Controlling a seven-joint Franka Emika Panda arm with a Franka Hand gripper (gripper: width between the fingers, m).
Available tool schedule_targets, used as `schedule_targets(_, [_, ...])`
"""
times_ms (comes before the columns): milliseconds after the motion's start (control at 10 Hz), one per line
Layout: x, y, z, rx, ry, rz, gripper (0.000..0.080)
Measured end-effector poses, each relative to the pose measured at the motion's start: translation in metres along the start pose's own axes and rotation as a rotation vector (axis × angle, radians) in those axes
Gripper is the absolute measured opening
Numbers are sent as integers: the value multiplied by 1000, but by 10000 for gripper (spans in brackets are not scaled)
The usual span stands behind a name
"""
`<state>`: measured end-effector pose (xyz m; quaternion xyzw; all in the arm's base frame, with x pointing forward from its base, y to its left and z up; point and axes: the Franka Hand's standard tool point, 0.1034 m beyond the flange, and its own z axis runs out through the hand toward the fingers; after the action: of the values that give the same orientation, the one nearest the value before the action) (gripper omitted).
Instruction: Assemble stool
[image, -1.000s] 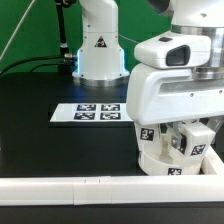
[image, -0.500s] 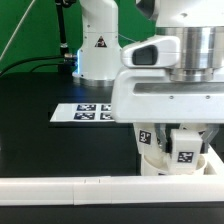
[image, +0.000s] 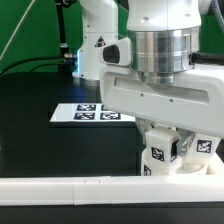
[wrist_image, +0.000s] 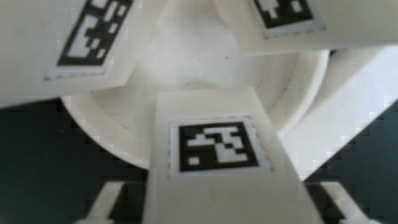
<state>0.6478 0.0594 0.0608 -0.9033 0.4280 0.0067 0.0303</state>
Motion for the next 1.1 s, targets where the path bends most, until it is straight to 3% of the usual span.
schedule_targets(300, [1,4,-1,-5,5,102,337])
schedule_targets(400, [1,4,0,-6,5,101,419])
schedule_targets(500, [2,4,-2,-2,5,93,419])
schedule_targets(600, [8,3,-18,24,4,63,592])
schedule_targets(700, [14,9,-37,50,4,53,634])
schedule_targets(900, [26,17,-63,63,-8,30,646])
schedule_targets(1100, [27,19,-64,61,-11,33,649])
